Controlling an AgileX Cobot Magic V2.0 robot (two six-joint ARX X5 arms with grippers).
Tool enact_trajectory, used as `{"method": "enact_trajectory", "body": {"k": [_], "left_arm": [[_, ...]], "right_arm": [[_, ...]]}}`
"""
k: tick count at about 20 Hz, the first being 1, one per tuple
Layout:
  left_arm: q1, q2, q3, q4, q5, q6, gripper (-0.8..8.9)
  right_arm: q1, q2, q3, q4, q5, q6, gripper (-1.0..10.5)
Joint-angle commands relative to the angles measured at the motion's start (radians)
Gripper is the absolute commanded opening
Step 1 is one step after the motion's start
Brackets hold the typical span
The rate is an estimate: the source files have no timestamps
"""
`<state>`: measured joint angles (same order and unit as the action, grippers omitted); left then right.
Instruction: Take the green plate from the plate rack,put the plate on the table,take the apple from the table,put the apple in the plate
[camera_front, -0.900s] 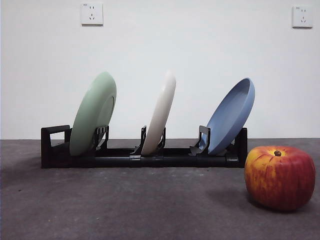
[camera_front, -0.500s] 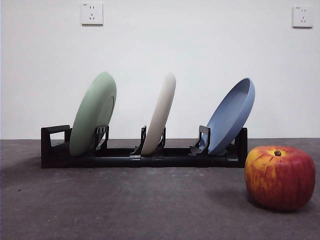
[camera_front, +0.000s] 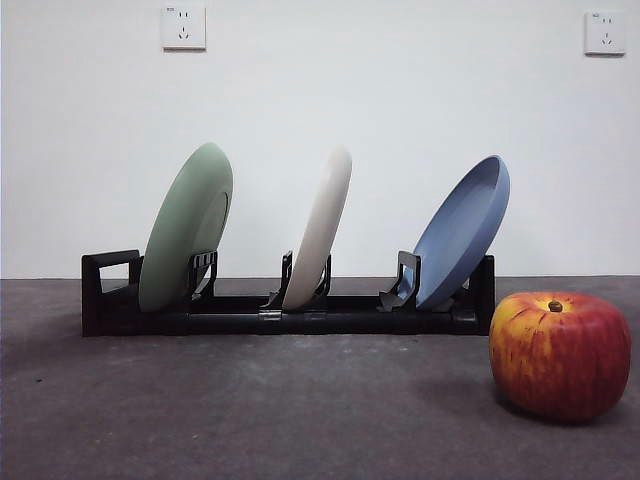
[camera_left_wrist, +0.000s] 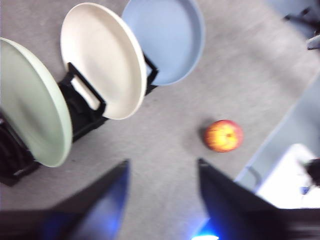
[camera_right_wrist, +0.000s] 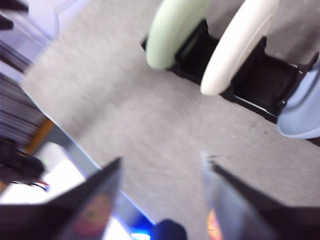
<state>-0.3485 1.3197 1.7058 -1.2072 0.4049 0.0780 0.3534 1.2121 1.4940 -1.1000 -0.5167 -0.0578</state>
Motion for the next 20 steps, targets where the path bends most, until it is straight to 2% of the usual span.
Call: {"method": "enact_trajectory", "body": {"k": [1,3,4,8,13,16,20], "left_arm": [[-0.02,0.026,0.002,0.037,-0.076,-0.022,4.81],[-0.026,0.048,0.002,0.058,-0.116,-0.022,4.81],[-0.026,0.059,0.002,0.073,-0.142,-0.022,4.81],[-0.026,0.121,0.002,0.172,-0.253,-0.034,4.81],[-0.026,0.264,0.002,0.326,-0.275,-0.04,4.81],[-0.026,0.357,0.002,0.374,-0.28,-0.043,4.8],[-0.025,0.452,0.002,0.401,-0.348,-0.044,4.8]], "right_arm": [[0.035,0.023,0.003,0.012,0.115,-0.013,6.1],[0.056,0.032,0.003,0.023,0.188,-0.001,6.1],[0.06,0.034,0.004,0.034,0.197,0.005,6.0],[0.06,0.034,0.009,0.082,0.195,0.018,6.0],[0.06,0.034,0.011,0.106,0.195,0.032,6.0],[0.06,0.034,0.011,0.106,0.195,0.032,6.0],[0.06,0.034,0.011,0.106,0.195,0.032,6.0]]}}
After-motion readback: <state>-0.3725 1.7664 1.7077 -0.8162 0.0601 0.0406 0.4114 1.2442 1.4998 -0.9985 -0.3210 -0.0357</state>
